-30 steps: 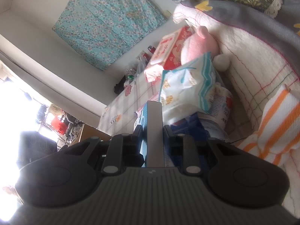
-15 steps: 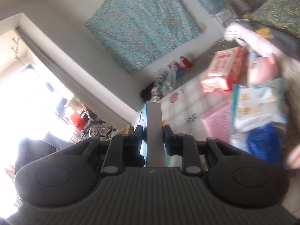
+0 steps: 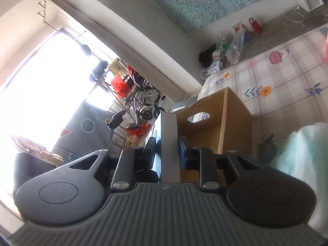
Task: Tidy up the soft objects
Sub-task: 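Lift the bandage box with the left tool and carry it to the cardboard box, then lower the bandage box into the cardboard box and open the left tool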
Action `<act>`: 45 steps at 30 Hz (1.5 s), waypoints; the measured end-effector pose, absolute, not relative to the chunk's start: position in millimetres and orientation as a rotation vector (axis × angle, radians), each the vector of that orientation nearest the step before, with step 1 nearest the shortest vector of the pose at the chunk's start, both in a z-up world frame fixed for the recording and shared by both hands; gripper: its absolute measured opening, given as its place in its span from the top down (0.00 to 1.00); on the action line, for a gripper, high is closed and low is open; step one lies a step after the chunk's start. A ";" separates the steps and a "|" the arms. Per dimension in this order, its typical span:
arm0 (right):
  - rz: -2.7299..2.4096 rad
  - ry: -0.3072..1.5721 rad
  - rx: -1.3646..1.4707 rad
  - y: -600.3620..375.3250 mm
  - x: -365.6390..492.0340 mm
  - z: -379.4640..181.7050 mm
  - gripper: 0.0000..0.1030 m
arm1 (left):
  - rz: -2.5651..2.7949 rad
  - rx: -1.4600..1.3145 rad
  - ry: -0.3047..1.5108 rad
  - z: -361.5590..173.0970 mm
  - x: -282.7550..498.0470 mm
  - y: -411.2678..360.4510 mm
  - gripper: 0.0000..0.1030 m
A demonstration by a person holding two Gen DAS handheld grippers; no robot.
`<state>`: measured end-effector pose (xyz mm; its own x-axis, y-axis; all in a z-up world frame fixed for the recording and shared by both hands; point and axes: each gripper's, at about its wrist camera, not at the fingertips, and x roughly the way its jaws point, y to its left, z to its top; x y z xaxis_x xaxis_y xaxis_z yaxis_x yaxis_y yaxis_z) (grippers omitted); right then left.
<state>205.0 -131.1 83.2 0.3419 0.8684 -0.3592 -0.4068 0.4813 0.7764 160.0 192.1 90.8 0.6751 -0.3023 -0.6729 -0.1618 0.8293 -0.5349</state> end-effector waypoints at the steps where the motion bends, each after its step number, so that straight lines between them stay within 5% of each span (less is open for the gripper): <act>1: 0.904 0.881 0.637 -115.6 205.4 79.3 0.78 | -0.069 -0.611 0.848 86.2 164.4 200.4 0.34; 11: 0.786 0.888 0.471 -45.6 246.9 52.7 0.72 | -0.013 -0.594 0.982 34.4 238.1 256.1 0.34; 20: 0.743 0.844 0.412 -96.3 251.4 41.9 0.71 | 0.094 -0.547 1.133 -28.1 265.4 266.0 0.35; 23: 0.737 0.854 0.427 -112.9 248.3 36.9 0.71 | 0.101 -0.521 1.184 -39.7 273.0 262.9 0.45; 25: 0.731 0.862 0.443 -123.8 245.8 32.8 0.71 | 0.078 -0.516 1.245 -49.1 279.3 257.8 0.64; 26: 0.727 0.866 0.452 -128.3 244.8 30.3 0.71 | 0.069 -0.519 1.267 -53.1 281.5 255.5 0.66; 45: 0.668 0.899 0.545 -170.6 249.2 1.6 0.70 | 0.156 -0.441 1.146 -43.8 300.3 231.6 0.64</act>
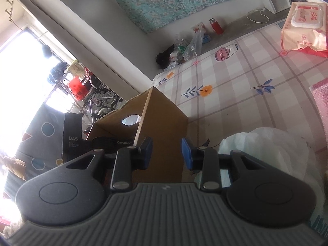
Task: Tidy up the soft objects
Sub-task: 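Lower the bandage box into the cardboard box and open the left tool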
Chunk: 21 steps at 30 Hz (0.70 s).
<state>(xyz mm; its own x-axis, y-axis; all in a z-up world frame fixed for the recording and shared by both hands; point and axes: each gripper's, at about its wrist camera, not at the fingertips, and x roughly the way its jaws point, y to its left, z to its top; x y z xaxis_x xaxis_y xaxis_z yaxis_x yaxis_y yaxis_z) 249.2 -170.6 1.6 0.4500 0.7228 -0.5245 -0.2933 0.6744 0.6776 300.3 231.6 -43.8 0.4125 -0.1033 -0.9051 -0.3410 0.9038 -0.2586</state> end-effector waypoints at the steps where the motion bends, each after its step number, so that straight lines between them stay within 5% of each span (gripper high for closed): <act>1: 0.666 0.899 0.547 -172.4 249.3 0.6 0.70 | 0.160 -0.444 1.142 -43.7 300.1 231.6 0.64; 5: 0.659 0.894 0.549 -177.1 246.1 1.9 0.69 | 0.166 -0.465 1.132 -43.6 296.1 233.4 0.62; 11: 0.637 0.865 0.543 -193.2 232.7 10.7 0.59 | 0.185 -0.530 1.137 -31.8 283.4 244.8 0.41; 21: 0.569 0.778 0.494 -245.9 189.1 26.3 0.57 | 0.248 -0.362 0.852 74.0 215.2 225.3 0.31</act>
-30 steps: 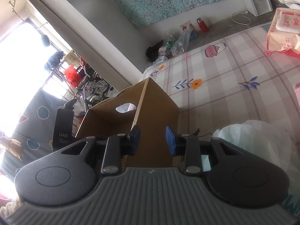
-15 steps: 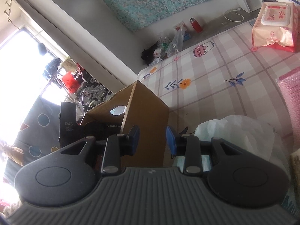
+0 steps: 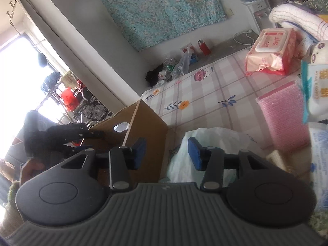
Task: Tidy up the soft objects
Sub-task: 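Reach the left tool to the white cotton swab bag and grasp it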
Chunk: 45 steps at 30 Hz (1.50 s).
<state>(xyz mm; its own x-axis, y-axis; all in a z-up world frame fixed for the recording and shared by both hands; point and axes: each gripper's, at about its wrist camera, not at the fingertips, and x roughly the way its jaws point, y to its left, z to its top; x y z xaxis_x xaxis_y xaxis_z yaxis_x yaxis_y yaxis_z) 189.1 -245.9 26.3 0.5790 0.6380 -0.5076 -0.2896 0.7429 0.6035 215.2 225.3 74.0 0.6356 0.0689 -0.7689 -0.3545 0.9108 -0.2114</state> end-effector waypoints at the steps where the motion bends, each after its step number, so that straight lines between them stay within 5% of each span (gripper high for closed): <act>1: 0.554 0.770 0.486 -252.8 184.6 26.9 0.56 | 0.230 -0.345 0.821 84.6 209.5 218.2 0.28; 9: 0.363 0.712 0.463 -329.4 159.0 20.7 0.56 | -0.086 -0.232 0.784 124.9 226.9 100.7 0.23; 23: 0.113 0.655 0.547 -429.9 178.9 -10.7 0.56 | -0.360 -0.219 1.049 43.5 322.9 -89.3 0.34; 38: 0.088 0.777 0.611 -452.0 273.8 -57.4 0.58 | -0.409 -0.386 1.226 -27.2 395.7 -137.1 0.32; 45: 0.090 0.759 0.616 -448.9 281.3 -56.9 0.67 | -0.406 -0.385 1.223 -19.8 391.9 -137.4 0.46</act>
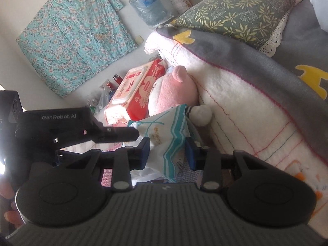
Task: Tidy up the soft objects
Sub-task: 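Reach the left tool to the white cotton swab bag and grasp it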
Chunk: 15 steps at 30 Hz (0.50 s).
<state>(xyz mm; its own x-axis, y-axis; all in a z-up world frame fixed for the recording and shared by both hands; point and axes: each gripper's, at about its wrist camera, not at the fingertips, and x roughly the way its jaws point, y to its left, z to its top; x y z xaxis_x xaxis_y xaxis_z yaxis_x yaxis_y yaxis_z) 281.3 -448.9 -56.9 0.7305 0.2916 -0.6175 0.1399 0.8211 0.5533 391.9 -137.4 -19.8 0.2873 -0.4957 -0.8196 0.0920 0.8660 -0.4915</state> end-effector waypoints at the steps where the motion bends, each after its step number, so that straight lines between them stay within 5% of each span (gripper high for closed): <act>1: 0.091 0.751 0.612 -449.0 280.0 -53.8 0.67 | -0.411 -0.388 1.220 -16.9 390.0 -135.9 0.46; 15: 0.297 0.581 0.519 -401.2 218.5 44.7 0.68 | -0.413 -0.513 0.995 78.7 297.9 -41.8 0.46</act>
<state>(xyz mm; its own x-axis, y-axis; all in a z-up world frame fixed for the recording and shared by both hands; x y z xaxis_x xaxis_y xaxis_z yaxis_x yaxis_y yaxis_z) 218.5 -401.2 44.7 0.7991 0.4065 -0.4430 -0.1218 0.8310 0.5428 297.9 -41.8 78.7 0.4858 -0.5476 -0.6812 0.0954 0.8080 -0.5814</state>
